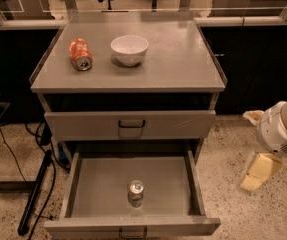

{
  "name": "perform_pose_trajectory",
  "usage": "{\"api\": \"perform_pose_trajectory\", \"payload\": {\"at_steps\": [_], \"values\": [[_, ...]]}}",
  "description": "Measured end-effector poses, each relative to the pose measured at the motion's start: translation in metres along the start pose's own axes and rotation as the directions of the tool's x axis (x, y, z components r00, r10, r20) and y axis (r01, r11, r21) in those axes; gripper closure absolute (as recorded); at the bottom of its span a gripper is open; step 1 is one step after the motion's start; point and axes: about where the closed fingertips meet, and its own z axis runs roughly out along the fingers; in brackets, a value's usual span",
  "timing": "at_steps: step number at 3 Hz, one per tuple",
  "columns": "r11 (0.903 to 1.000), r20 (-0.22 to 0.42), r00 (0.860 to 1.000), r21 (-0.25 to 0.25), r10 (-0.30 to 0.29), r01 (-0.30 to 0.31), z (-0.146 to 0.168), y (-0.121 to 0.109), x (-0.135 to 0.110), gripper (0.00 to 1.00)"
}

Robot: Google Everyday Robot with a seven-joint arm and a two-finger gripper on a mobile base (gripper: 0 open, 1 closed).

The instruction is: Pick redbull can from middle drawer and place on counter

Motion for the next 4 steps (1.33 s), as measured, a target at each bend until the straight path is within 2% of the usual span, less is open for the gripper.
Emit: {"api": "perform_pose_trajectory", "payload": {"at_steps": [1, 2, 3, 4], "values": [[1.0000, 0.000, 1.000, 0.000, 0.000, 0.000, 0.000, 0.000, 0.000, 0.00], [0.9993, 0.025, 0.999, -0.024, 0.027, -0.027, 0.011, 0.006, 0.000, 0.00], [0.9926, 0.078, 0.992, -0.071, 0.104, -0.098, 0.057, 0.022, -0.006, 0.00], [0.9864, 0.155, 0.975, -0.064, 0.160, -0.151, 0.104, 0.022, -0.017, 0.00]]}}
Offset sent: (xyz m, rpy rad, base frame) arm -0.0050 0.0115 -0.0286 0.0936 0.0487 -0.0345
